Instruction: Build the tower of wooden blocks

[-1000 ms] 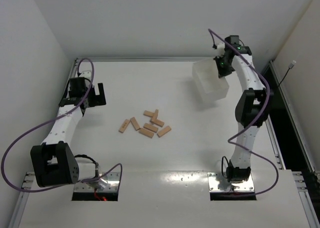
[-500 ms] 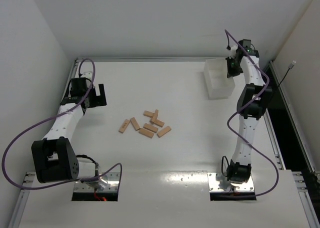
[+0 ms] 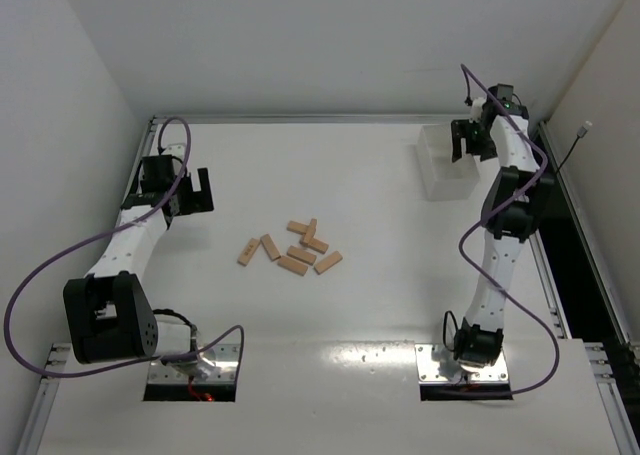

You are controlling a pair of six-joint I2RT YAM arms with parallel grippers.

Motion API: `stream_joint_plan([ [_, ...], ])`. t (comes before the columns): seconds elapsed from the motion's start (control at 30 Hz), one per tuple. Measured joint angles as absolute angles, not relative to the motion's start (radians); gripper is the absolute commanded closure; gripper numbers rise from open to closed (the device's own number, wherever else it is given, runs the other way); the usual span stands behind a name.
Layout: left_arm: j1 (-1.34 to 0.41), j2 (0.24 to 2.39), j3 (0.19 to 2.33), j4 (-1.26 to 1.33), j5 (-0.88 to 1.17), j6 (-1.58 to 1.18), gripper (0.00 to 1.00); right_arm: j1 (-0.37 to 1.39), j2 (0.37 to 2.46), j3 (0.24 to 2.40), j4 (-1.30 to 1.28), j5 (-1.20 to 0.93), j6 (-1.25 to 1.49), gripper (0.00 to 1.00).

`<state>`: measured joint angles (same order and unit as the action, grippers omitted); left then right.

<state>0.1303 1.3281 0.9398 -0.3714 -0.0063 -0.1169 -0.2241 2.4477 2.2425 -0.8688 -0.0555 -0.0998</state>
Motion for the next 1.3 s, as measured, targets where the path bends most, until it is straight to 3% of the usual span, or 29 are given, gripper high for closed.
stream_joint_plan([
  [0.03, 0.130, 1.328, 0.940, -0.371, -0.006, -0.117, 0.01, -0.221, 2.416, 2.210, -0.864, -0.060, -0.100, 0.17],
  [0.4, 0.122, 1.291, 0.939, -0.370, -0.023, -0.127, 0.01, -0.162, 1.821, 1.823, -0.786, -0.144, -0.090, 0.17],
  [0.6, 0.052, 1.276, 0.939, -0.364, -0.126, -0.139, 0.01, 0.049, 1.522, 1.582, -0.741, -0.160, -0.107, 0.17],
  [0.9, 0.034, 1.269, 0.939, -0.375, -0.173, -0.135, 0.01, 0.522, 1.594, 1.271, -0.661, -0.166, -0.115, 0.21],
  [1.1, 0.034, 1.260, 0.939, -0.376, -0.181, -0.119, 0.01, 0.610, 1.695, 1.267, -0.623, -0.170, -0.139, 0.29],
  [1.3, 0.034, 1.261, 0.939, -0.376, -0.181, -0.105, 0.01, 0.671, 1.705, 1.180, -0.562, -0.196, -0.249, 0.30],
])
